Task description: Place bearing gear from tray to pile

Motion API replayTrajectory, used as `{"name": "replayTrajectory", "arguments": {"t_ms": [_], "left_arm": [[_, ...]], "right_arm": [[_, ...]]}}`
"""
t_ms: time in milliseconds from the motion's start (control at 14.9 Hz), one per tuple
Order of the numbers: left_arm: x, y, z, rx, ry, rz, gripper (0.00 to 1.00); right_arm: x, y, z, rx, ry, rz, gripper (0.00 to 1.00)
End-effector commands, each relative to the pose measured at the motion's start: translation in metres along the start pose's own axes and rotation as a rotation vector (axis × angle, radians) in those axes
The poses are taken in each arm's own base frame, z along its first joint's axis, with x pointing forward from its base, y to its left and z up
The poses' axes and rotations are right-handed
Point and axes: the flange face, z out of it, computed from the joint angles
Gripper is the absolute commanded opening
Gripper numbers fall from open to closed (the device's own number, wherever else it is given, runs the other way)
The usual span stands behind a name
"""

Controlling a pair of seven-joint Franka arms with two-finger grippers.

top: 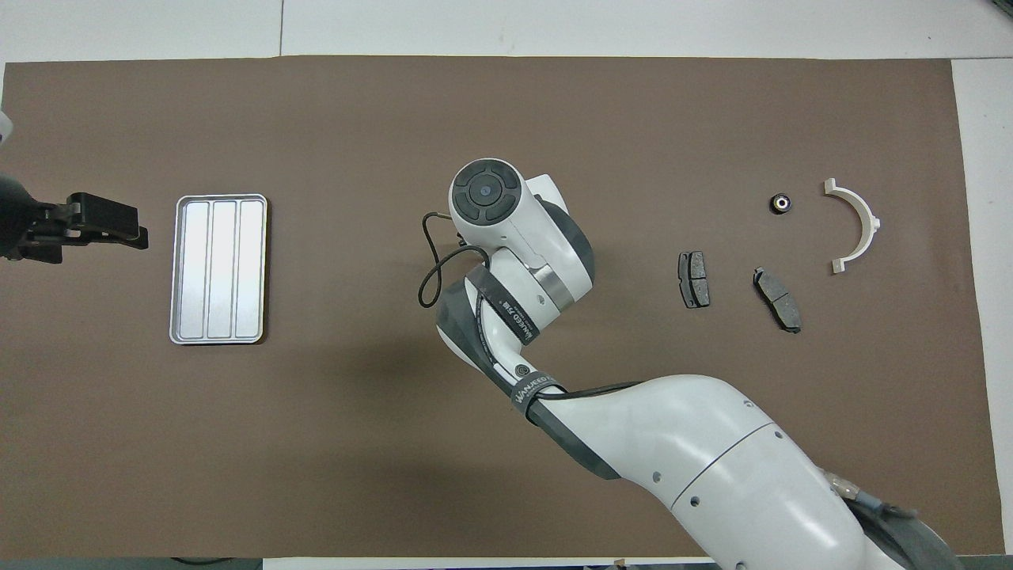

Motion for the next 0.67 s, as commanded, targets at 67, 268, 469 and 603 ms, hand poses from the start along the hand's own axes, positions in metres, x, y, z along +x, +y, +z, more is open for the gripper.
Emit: {"name": "replayTrajectory", "arguments": {"t_ms": [67,268,469,603], "left_arm": [[-0.008,0.002,-0.006,0.020,-0.002,0.014,1.00],[-0.007,0.002,-0.005,0.028,-0.008,0.015,1.00],[-0.007,0.002,-0.005,0.031,-0.007,0.014,1.00],[-0.007,0.002,-0.005,0.031,-0.007,0.012,1.00]], "right_arm": [[0.040,0.045,-0.051,-0.047,-0.016,-0.064,0.00],[0.082,0.104,-0.099,-0.045,-0.038,-0.210,0.00],[0.116,0.164,-0.124,-0.061,-0.078,-0.350,0.00],[0.138,0.199,-0.128,-0.060,-0.089,-0.424,0.00]]}}
